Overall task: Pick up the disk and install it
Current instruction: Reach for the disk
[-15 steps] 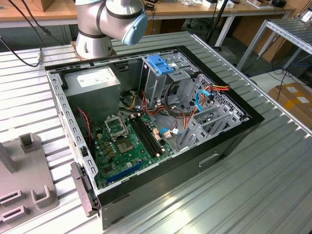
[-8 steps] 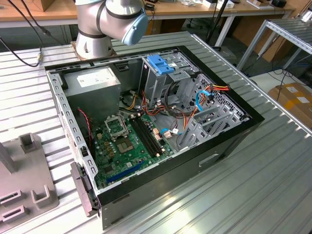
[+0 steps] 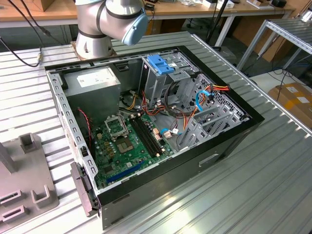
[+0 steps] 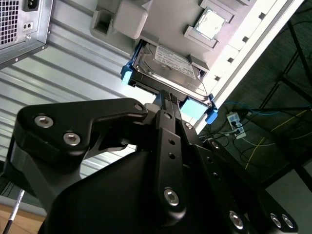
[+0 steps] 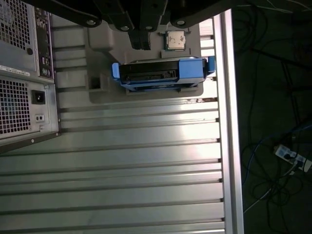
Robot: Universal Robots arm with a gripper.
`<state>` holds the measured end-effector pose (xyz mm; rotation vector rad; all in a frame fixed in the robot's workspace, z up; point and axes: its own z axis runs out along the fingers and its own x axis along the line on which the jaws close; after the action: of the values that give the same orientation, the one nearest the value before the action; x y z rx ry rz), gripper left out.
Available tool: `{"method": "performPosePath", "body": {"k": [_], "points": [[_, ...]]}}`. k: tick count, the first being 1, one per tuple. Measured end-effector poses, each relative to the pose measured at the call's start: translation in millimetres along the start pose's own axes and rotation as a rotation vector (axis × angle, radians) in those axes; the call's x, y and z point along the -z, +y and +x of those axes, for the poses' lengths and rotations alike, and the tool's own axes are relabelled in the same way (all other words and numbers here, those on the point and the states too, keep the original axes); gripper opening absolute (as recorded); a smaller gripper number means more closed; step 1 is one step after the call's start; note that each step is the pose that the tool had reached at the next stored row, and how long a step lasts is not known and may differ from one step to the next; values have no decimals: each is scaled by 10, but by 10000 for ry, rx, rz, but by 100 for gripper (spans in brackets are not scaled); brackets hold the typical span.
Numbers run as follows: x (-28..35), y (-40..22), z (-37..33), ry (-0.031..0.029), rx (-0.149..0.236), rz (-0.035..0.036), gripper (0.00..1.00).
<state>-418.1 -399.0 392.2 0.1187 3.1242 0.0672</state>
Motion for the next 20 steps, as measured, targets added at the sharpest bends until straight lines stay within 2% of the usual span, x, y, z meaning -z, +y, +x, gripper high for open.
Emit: {"method": "performPosePath", "body": {"k": [4,10,20], "points": [[0,-2,36,0,0,0,11],[-1,4,133,0,-1,0,11],[0,13,163,0,-1,0,11]]}}
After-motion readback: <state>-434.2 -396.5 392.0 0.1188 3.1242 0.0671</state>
